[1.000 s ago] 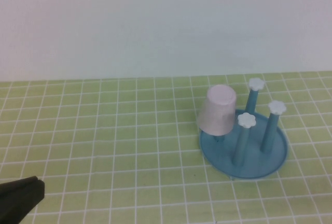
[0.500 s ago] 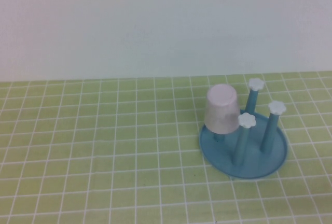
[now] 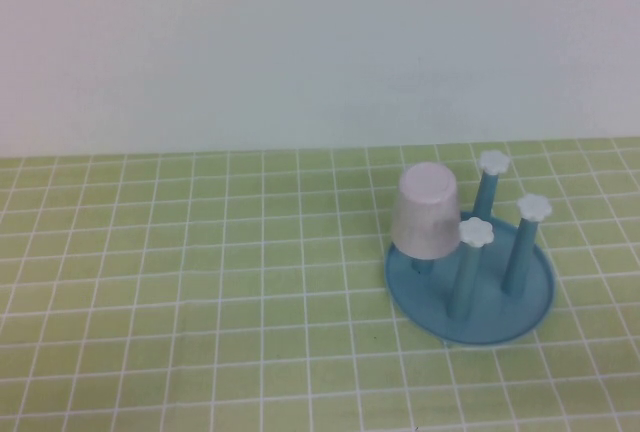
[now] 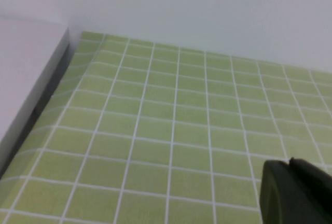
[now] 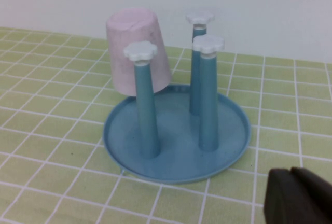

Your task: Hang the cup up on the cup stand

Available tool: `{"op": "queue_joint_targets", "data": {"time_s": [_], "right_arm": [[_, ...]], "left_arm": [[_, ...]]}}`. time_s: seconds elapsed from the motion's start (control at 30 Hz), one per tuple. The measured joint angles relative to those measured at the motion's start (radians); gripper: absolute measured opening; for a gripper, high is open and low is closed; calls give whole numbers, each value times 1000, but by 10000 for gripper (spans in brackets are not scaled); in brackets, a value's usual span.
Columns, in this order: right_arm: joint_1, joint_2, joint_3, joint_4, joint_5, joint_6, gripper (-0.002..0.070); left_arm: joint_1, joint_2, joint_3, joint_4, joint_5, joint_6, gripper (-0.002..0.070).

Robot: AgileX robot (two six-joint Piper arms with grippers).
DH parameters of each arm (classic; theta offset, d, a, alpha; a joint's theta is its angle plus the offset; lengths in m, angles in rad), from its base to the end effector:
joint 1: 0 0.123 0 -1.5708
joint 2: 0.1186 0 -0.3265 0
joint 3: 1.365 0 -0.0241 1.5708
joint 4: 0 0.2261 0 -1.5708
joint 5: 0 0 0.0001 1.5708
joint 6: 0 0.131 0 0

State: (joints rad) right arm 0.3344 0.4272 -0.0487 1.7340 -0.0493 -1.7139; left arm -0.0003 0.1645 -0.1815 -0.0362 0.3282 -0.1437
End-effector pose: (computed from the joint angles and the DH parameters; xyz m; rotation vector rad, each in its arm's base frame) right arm 0.0677 0.0169 0.2121 -0.2599 1.8564 0.1991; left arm 0.0366 -0.0015 0.2325 -0.1511 1.7903 -0.1381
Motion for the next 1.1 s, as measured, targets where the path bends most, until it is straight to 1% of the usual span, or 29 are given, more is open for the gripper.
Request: {"op": "queue_joint_targets", "data": {"time_s": [0.23,0.5,1.1], "right_arm": [[0,0,0,0,2,0,-1],[0,0,0,0,4,0,-1],[0,0,0,1,4,0,-1]], "left_arm": [[0,-172,184,0,-17,6,-1],[0,-176,184,-16,-4,36,-1],[0,-176,184,-17,-4,36,-1]]}}
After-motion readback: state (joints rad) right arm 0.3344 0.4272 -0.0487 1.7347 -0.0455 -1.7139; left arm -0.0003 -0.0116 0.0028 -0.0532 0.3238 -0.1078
